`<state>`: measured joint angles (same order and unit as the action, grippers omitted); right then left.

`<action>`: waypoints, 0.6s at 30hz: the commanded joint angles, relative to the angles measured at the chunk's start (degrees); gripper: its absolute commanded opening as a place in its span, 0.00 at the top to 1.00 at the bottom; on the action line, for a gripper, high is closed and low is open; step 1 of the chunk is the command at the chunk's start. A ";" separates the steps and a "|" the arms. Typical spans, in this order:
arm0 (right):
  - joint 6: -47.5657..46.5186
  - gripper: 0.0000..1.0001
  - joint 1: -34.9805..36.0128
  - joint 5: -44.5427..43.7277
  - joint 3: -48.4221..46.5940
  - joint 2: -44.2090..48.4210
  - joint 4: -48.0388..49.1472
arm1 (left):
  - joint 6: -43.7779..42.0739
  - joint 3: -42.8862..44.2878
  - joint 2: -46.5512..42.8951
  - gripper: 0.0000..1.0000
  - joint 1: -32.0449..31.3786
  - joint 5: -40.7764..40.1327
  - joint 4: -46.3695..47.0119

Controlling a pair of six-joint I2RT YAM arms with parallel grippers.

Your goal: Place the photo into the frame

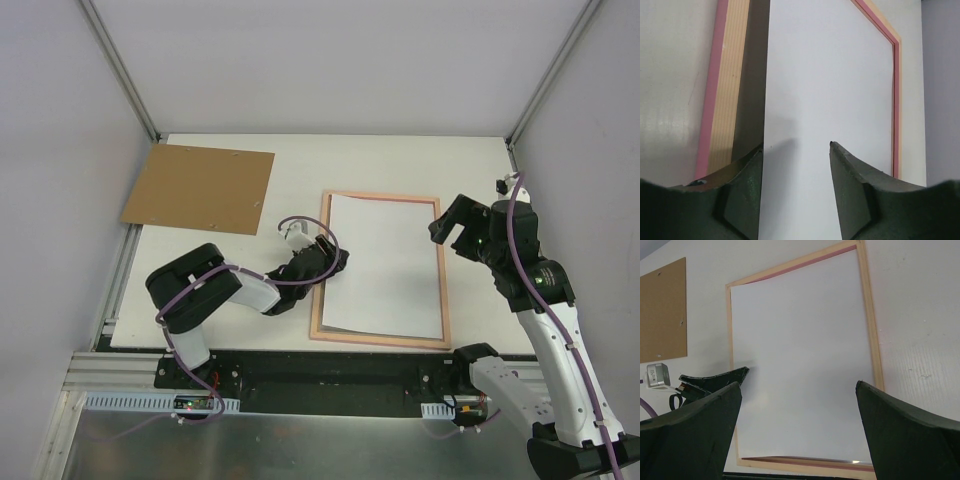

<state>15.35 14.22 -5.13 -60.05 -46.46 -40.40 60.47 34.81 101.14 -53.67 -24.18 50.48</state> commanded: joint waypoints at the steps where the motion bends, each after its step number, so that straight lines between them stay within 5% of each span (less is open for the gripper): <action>1: -1.03 0.00 -0.24 0.82 -0.94 0.49 0.59 | -1.84 0.00 -4.54 0.48 -0.47 -1.30 -1.87; 15: -0.59 0.01 -0.24 1.96 1.60 -1.09 3.75 | -7.11 -2.02 -23.08 0.39 3.83 -6.31 -27.96; 18: -0.24 0.00 -0.16 3.54 2.48 -1.97 4.89 | -7.47 0.34 -25.29 0.44 8.39 -2.99 -38.40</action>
<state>15.38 14.22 -3.64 -58.41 -47.40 -38.54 55.11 33.56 79.68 -50.09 -27.66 27.46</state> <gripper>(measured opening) 0.993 0.606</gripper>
